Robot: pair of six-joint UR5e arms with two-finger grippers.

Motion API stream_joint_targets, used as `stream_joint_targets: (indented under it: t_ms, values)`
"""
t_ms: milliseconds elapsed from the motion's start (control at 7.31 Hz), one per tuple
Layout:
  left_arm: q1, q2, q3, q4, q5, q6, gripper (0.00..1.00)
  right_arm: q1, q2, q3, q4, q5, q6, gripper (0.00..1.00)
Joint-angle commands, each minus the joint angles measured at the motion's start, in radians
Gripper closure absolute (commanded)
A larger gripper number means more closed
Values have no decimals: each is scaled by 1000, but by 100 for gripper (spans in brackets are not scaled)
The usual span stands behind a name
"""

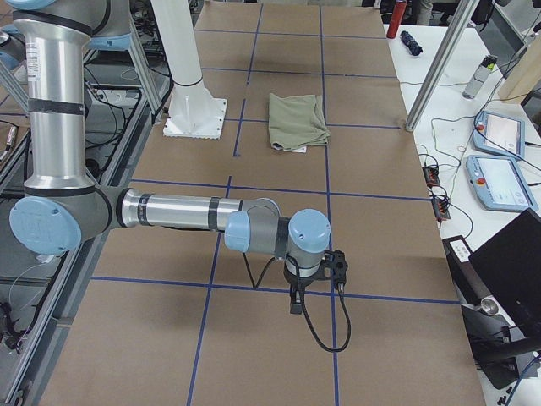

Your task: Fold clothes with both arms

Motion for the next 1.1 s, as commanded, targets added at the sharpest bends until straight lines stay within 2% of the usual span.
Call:
stream_joint_targets:
  t_ms: [0,958]
  values:
    - [-1,9,-5,-8,-5,0,0,1,-24,-2,1,-2,-6,0]
    - [2,27,-41,-15,8,1,0,-2,-14,-2,22,3,4,0]
